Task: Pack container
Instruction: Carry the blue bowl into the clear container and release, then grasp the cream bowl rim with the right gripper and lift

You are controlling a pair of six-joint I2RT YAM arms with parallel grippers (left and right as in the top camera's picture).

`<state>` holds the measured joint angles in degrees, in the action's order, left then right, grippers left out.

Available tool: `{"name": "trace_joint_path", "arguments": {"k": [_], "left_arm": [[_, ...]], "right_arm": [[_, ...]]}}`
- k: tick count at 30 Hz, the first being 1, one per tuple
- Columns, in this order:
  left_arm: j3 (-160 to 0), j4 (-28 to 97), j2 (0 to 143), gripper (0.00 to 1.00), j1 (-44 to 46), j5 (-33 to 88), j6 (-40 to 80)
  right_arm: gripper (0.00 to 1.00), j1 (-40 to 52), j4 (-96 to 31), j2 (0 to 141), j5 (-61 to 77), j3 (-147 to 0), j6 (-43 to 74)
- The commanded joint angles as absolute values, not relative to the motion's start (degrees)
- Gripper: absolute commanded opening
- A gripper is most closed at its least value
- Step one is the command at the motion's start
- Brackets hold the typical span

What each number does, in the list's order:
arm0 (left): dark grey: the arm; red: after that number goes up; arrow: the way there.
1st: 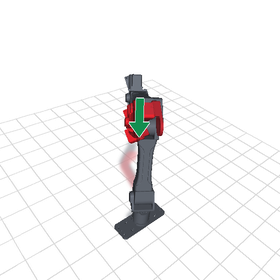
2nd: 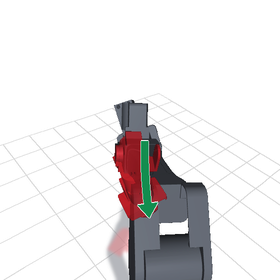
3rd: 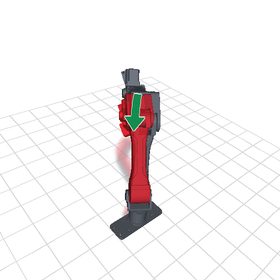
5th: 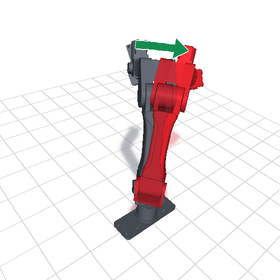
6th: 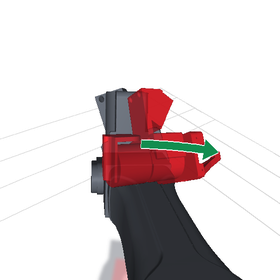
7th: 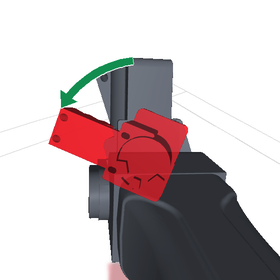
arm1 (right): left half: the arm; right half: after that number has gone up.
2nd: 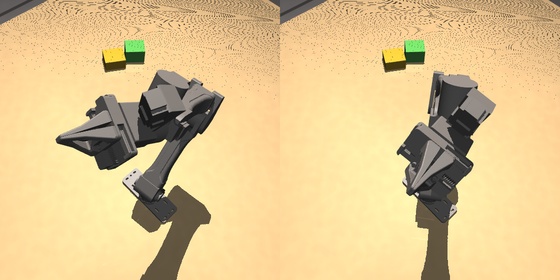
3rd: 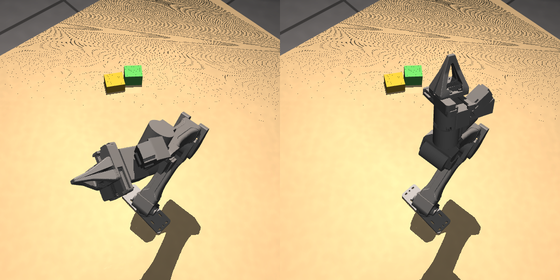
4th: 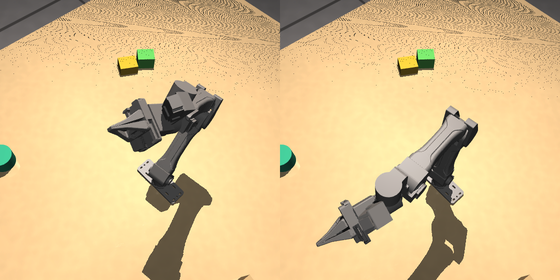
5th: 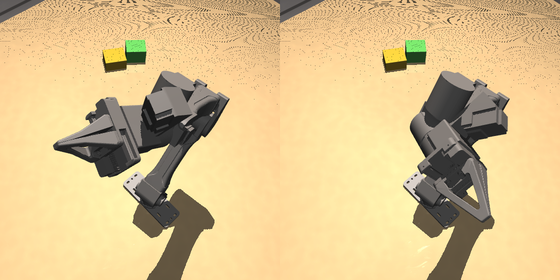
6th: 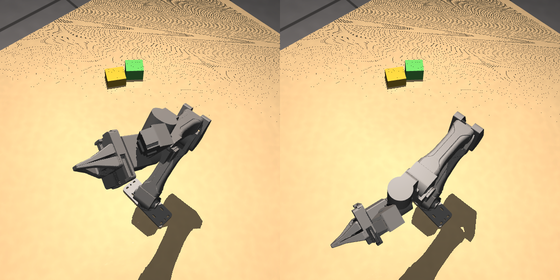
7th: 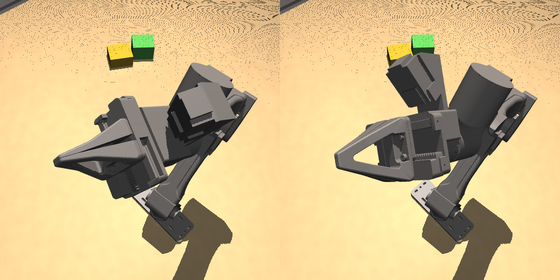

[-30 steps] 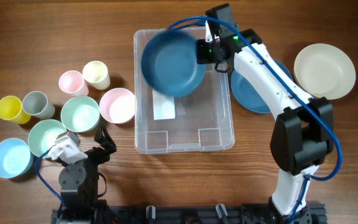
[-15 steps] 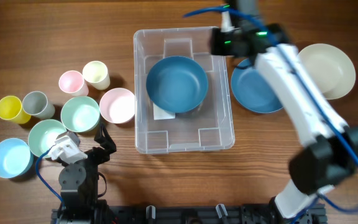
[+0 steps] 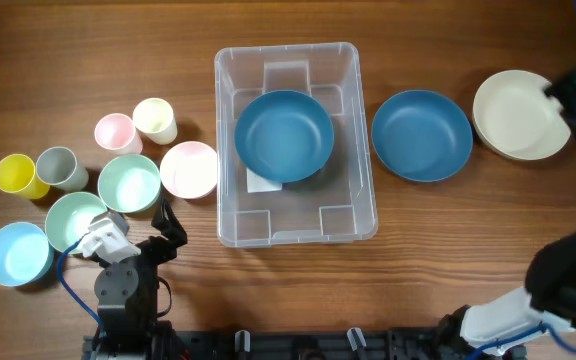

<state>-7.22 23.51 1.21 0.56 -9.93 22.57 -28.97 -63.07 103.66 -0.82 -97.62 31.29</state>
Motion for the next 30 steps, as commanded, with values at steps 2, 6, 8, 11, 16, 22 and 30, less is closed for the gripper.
{"name": "trace_joint_path", "arguments": {"k": [2,6,8,11,16,22,30], "left_arm": [[-6.9,23.3,0.9,1.0,0.1,-9.5,21.6],[-6.9,23.3,0.9,1.0,0.1,-9.5,21.6],[-6.9,23.3,0.9,1.0,0.1,-9.5,21.6],[-6.9,23.3,0.9,1.0,0.1,-9.4,21.6],[-6.9,23.3,0.9,1.0,0.1,-9.5,21.6],[-6.9,23.3,0.9,1.0,0.1,-9.5,21.6],[-6.9,23.3,0.9,1.0,0.1,-9.5,21.6]], "right_arm": [[0.68,-35.0,-62.8,111.5,2.8,-95.3,32.0],[0.68,-36.1,-60.8,117.9,6.1,-94.7,28.8],[0.68,-36.1,-59.1,120.5,6.2,-94.7,28.2],[0.68,-35.9,-54.9,123.3,9.3,-94.0,25.4],[0.48,-35.9,-50.8,124.5,9.2,-92.1,26.4],[0.04,-36.3,-51.9,124.4,5.7,-92.1,29.0],[0.04,-37.1,-53.2,113.8,2.6,-92.2,30.9]]}}
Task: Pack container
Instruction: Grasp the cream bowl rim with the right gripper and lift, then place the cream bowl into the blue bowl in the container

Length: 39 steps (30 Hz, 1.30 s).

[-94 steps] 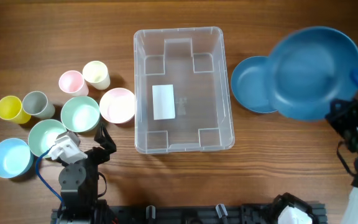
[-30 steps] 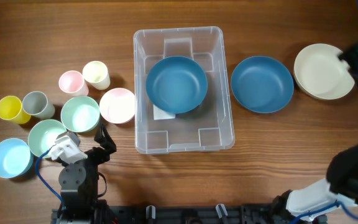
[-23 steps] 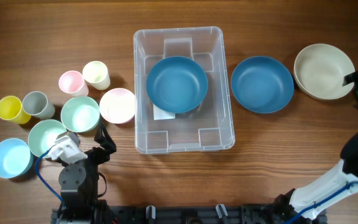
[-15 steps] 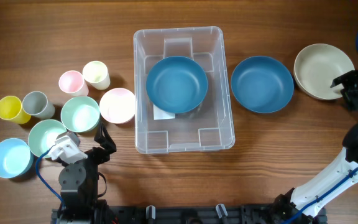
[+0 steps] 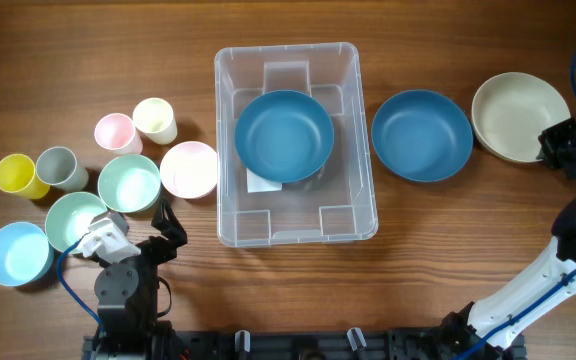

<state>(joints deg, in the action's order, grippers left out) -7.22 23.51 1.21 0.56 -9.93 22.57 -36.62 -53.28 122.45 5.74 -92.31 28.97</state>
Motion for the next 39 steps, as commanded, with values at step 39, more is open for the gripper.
{"name": "trace_joint_path", "arguments": {"k": [39], "left_arm": [[-6.9,23.3,1.2,1.0,0.1,-9.5,21.6]], "right_arm": [[0.36,26.3,-45.5,106.0,1.9,-93.4,16.1]]}}
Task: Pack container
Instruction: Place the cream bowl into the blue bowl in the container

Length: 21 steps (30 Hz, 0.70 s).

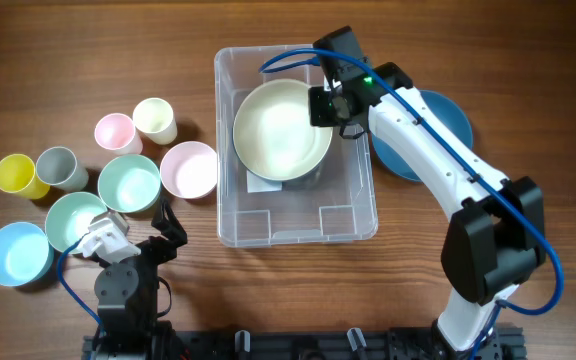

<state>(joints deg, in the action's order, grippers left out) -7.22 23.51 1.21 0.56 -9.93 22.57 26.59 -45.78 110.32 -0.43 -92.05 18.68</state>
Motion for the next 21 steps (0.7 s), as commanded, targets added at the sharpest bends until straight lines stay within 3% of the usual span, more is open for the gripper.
{"name": "trace_joint_path", "arguments": {"k": [1,3,6,16,21], "left_arm": [[-6.9,23.3,1.2,1.0,0.1,-9.5,21.6],[-6.9,23.3,1.2,1.0,0.1,-9.5,21.6],[-6.9,23.3,1.2,1.0,0.1,-9.5,21.6],[-6.9,23.3,1.2,1.0,0.1,-9.5,21.6],[-6.9,23.3,1.2,1.0,0.1,-9.5,21.6]], "right_arm": [[0.41,26.1,-45.6,104.6,0.7,-93.6,17.8],[0.5,25.1,-46.6,101.4,-2.8,-93.6,21.8],[0.54,21.3,-50.3,96.7,-8.1,-93.6,25.8],[0.8,-4.7,-62.5,98.9,-7.2,-92.2,26.5],[0.83,-12.6,-62.2,104.6,-3.1,-87.2,24.8]]}}
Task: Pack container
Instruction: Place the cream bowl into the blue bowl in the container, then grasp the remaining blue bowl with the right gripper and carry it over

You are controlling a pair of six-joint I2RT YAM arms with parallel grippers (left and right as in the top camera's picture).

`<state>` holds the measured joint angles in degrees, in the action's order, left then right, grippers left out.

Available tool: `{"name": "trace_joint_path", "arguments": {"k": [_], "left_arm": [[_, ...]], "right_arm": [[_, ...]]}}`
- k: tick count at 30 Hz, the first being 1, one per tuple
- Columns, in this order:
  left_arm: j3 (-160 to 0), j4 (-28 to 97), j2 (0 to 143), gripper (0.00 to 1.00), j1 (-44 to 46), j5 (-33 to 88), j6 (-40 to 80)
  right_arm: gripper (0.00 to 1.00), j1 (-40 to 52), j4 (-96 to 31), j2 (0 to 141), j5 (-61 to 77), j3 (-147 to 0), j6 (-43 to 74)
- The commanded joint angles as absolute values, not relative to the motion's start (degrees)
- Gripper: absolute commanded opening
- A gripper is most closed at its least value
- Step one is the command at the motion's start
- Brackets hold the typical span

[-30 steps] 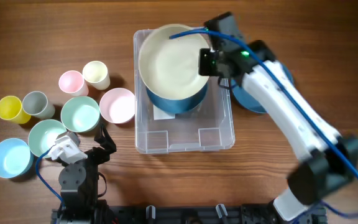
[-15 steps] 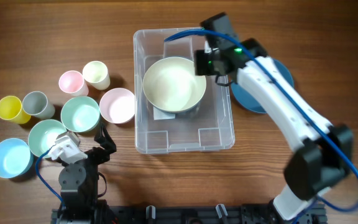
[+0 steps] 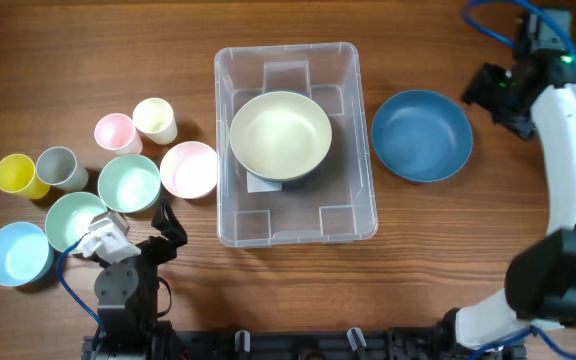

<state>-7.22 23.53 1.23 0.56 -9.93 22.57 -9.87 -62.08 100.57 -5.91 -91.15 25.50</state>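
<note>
The clear plastic container (image 3: 288, 232) stands in the middle of the table. A cream bowl (image 3: 280, 135) lies in it, nested on something whose dark rim shows below it. A blue bowl (image 3: 421, 135) sits on the table just right of the container. My right gripper (image 3: 490, 95) hovers at the blue bowl's far right edge, open and holding nothing. My left gripper (image 3: 170, 228) rests open at the near left, next to the small bowls.
To the left of the container are a pink bowl (image 3: 188, 169), two green bowls (image 3: 129, 183), a light blue bowl (image 3: 16, 254), and pink (image 3: 115, 131), cream (image 3: 154, 118), grey (image 3: 58, 167) and yellow (image 3: 15, 175) cups.
My right gripper was at the cream bowl's rim inside the container. It is now off the bowl and out to the far right, beyond the blue bowl. The cream bowl stays in the container.
The cream bowl sat at the far right with my right gripper at its edge, and one blue bowl lay in the container. Then the gripper was at the cream bowl's near edge. Later that bowl was in the container over the blue one. Now the gripper is away, empty.
</note>
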Motion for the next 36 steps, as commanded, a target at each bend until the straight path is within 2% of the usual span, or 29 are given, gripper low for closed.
{"name": "trace_joint_path", "arguments": {"k": [1,3,10,11,15,18,20,27,32,36], "left_arm": [[-6.9,23.3,1.2,1.0,0.1,-9.5,21.6],[-6.9,23.3,1.2,1.0,0.1,-9.5,21.6],[-6.9,23.3,1.2,1.0,0.1,-9.5,21.6],[-6.9,23.3,1.2,1.0,0.1,-9.5,21.6],[-6.9,23.3,1.2,1.0,0.1,-9.5,21.6],[-6.9,23.3,1.2,1.0,0.1,-9.5,21.6],[-6.9,23.3,1.2,1.0,0.1,-9.5,21.6],[-6.9,23.3,1.2,1.0,0.1,-9.5,21.6],[-6.9,23.3,1.2,1.0,0.1,-9.5,21.6],[-6.9,23.3,1.2,1.0,0.1,-9.5,21.6]], "right_arm": [[0.83,-13.6,-61.4,106.0,-3.0,-85.7,24.8],[0.79,-14.7,-59.1,108.2,-2.1,-82.7,22.9],[0.78,-14.6,-49.3,109.7,4.9,-75.1,21.3],[0.73,-14.6,-48.7,109.7,4.8,-74.3,21.5],[0.29,-14.7,-47.2,109.7,4.3,-71.3,23.7],[0.1,-14.7,-47.3,109.7,4.3,-70.8,24.2],[0.05,-14.7,-47.4,109.5,4.0,-70.8,24.8],[0.04,-14.7,-51.8,100.5,-5.9,-73.7,32.1],[0.04,-13.7,-52.9,86.3,-5.0,-78.8,33.1],[0.04,-9.1,-52.2,75.3,-0.8,-80.7,33.0]]}}
